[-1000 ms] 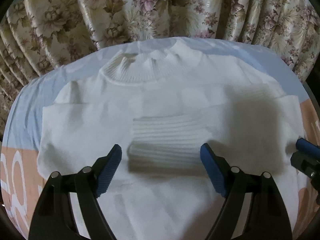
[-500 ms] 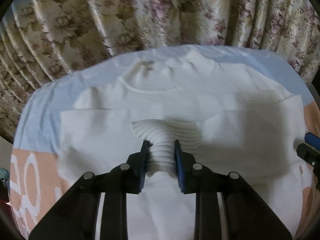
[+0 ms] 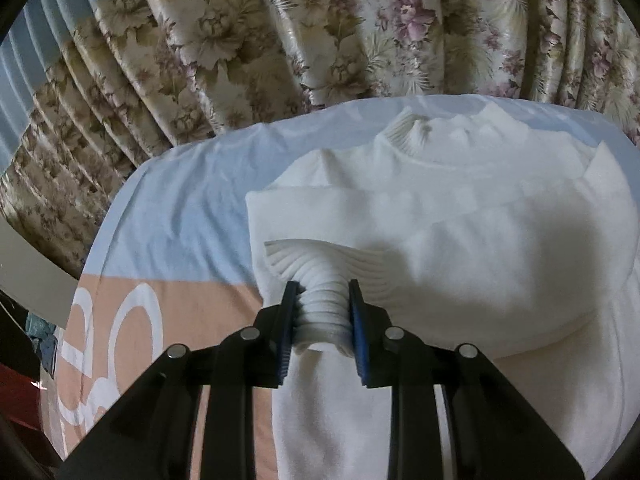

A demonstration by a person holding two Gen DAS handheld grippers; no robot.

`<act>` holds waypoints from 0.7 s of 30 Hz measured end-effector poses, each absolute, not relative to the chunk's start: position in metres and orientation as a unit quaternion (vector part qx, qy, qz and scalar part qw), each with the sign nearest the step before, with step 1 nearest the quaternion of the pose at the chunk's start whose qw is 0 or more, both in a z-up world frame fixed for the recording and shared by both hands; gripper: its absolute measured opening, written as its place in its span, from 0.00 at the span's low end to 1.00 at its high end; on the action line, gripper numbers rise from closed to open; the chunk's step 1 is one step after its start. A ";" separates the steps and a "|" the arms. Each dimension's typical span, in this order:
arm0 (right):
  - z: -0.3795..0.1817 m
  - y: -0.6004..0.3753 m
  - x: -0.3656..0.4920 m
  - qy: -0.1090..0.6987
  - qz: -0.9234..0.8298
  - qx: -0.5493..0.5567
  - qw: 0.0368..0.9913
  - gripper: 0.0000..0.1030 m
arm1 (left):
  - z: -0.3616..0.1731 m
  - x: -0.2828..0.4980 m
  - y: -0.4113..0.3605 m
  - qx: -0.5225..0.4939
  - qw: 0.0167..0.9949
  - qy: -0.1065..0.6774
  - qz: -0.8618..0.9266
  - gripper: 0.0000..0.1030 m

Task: Fold small clothes
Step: 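Grasp the sweater side with the left gripper, fold it inward, release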

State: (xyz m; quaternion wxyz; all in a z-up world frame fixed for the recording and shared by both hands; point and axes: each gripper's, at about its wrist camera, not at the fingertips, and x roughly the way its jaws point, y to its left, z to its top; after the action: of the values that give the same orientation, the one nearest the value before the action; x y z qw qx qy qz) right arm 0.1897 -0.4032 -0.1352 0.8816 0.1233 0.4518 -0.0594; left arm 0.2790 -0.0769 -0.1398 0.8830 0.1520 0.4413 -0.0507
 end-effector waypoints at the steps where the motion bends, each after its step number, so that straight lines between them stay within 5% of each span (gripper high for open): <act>1: -0.135 -0.402 0.192 0.452 -0.054 0.125 0.881 0.73 | -0.140 0.279 -0.076 0.149 0.883 0.441 -0.052 0.25; 7: -0.133 -0.383 0.225 0.459 -0.025 0.104 0.882 0.64 | -0.136 0.286 -0.074 0.125 0.889 0.436 -0.059 0.25; 11: -0.149 -0.385 0.256 0.479 -0.042 0.089 0.872 0.16 | -0.131 0.297 -0.067 0.101 0.894 0.432 -0.061 0.25; 21: -0.141 -0.376 0.274 0.434 -0.035 0.085 0.896 0.08 | -0.138 0.321 -0.050 0.105 0.899 0.423 -0.046 0.26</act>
State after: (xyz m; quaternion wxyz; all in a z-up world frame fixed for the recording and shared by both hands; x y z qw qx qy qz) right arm 0.2744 -0.3759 -0.1409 0.8963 0.0854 0.4338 -0.0346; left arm 0.3212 -0.0497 -0.1385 0.8988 0.1047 0.4232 -0.0460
